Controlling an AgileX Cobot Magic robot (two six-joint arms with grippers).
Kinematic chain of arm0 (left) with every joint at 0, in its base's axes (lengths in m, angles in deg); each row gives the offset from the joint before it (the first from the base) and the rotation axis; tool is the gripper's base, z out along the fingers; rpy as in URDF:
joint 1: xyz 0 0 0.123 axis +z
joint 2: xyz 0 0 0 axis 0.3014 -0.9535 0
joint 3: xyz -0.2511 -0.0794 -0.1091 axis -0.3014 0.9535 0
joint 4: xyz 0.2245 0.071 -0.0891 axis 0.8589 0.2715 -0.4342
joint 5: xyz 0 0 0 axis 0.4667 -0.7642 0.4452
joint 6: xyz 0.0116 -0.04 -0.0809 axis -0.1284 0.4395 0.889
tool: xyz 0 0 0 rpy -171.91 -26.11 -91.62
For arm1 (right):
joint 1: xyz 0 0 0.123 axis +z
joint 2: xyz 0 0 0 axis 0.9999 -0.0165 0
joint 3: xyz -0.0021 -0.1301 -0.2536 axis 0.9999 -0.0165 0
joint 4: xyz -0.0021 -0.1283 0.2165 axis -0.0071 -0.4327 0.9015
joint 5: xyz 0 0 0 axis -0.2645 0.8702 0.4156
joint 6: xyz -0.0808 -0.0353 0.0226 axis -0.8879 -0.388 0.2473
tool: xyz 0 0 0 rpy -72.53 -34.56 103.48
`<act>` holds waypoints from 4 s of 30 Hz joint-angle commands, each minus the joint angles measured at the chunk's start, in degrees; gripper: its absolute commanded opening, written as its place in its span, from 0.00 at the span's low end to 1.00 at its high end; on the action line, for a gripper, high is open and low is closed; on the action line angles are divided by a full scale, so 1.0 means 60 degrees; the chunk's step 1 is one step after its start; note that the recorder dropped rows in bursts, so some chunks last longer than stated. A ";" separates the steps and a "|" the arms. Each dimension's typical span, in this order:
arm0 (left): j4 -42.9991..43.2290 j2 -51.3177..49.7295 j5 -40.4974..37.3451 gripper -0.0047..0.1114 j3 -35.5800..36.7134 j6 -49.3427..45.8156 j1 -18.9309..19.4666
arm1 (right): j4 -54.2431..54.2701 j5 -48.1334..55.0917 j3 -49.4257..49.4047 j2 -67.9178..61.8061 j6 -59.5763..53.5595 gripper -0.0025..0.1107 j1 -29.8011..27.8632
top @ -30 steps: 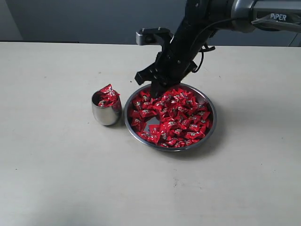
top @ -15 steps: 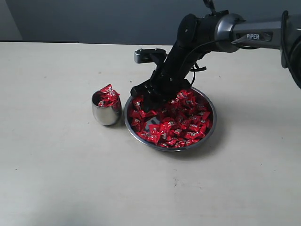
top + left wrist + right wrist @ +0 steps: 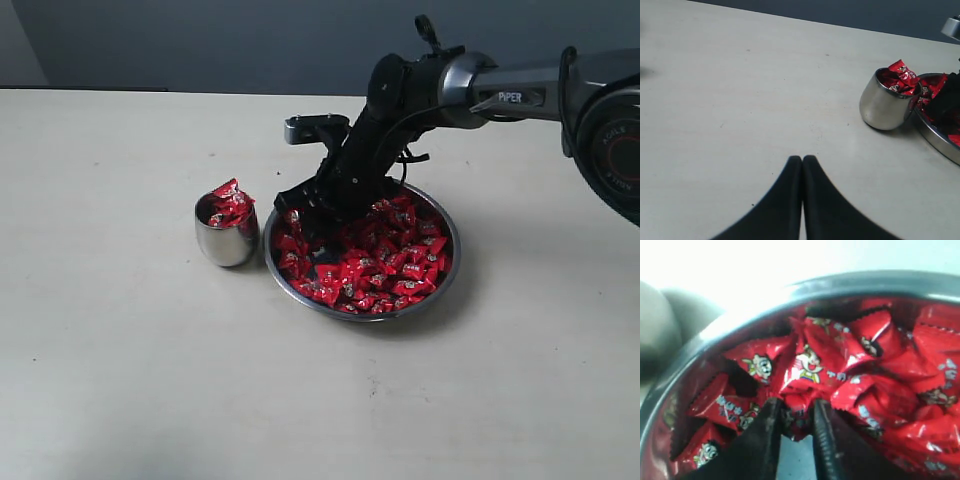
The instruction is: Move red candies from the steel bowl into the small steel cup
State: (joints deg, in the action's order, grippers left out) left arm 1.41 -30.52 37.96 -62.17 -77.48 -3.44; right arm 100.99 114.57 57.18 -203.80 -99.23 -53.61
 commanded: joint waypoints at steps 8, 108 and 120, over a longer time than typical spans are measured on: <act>-0.0005 0.0037 0.0063 0.04 0.0017 0.0014 0.0016 | -0.0205 0.0881 0.0042 0.1455 0.0196 0.02 -0.0004; -0.0005 0.0037 0.0062 0.04 0.0017 0.0014 0.0016 | -0.6033 -0.2698 -0.7472 1.2416 0.3032 0.01 0.1893; -0.0005 0.0037 0.0062 0.04 0.0017 0.0014 0.0016 | -0.4412 -0.1796 -0.7486 1.2719 0.3032 0.01 0.1893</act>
State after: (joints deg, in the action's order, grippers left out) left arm 1.41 -30.52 37.96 -62.17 -77.48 -3.44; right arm 73.81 103.83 12.43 -127.91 -81.01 -42.15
